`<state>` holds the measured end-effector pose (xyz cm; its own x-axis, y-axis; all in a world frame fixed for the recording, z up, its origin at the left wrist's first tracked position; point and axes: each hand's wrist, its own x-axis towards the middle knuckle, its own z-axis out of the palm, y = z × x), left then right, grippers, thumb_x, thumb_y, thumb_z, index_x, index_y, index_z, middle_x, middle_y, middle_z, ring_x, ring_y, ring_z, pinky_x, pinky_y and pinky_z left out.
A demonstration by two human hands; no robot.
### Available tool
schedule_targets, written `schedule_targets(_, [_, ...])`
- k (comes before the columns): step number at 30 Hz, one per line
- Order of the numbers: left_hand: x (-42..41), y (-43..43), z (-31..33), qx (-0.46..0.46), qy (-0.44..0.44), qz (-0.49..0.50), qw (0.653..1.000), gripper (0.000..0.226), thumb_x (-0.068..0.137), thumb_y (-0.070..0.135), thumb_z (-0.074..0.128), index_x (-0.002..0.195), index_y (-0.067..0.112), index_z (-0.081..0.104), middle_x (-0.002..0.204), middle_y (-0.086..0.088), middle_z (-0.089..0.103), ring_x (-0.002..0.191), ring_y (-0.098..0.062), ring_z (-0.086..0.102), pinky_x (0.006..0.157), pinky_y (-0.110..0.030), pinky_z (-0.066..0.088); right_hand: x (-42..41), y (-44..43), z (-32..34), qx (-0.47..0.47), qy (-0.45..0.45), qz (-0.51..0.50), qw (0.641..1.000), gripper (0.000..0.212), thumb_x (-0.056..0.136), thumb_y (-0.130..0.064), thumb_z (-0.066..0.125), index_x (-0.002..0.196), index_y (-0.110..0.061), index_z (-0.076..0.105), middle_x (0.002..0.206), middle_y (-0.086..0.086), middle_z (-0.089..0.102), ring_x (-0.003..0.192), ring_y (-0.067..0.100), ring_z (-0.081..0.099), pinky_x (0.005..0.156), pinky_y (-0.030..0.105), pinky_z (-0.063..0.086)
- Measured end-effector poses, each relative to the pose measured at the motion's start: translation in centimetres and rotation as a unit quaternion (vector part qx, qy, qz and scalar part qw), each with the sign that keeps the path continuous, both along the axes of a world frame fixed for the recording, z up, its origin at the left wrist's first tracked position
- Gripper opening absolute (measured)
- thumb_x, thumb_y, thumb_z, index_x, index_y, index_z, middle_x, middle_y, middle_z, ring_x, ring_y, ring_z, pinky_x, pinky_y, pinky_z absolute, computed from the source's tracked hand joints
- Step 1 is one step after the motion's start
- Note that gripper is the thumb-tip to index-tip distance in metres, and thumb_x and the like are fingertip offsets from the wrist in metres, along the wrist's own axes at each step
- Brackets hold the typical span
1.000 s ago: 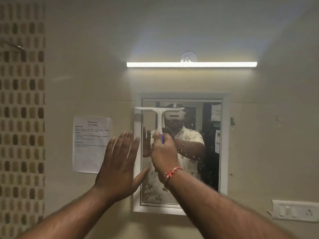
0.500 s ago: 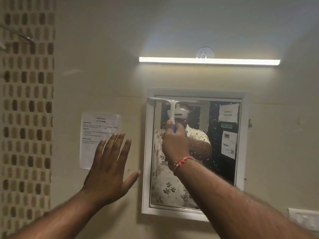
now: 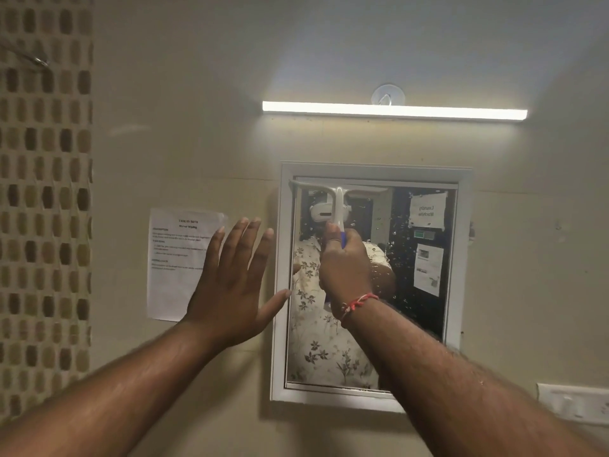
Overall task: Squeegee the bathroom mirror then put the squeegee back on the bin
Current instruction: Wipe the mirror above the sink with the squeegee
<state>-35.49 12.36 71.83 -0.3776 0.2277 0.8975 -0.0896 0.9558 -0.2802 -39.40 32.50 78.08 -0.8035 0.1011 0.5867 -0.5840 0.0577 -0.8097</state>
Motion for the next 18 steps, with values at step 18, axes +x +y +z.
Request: schedule_targets(18, [0.1, 0.9, 1.7, -0.014, 0.010, 0.000, 1.000, 0.104, 0.109, 0.078, 0.042, 0.182, 0.007, 0.020, 0.192, -0.022, 0.012, 0.180, -0.042, 0.010, 0.142, -0.069, 0.015, 1.2, 0.3, -2.5, 0.004, -0.019, -0.019, 1.000, 0.026, 0.115, -0.041, 0.045, 0.095, -0.029, 0.056, 0.084, 0.000, 0.060, 0.065, 0.009, 0.057, 0.057, 0.025, 0.050])
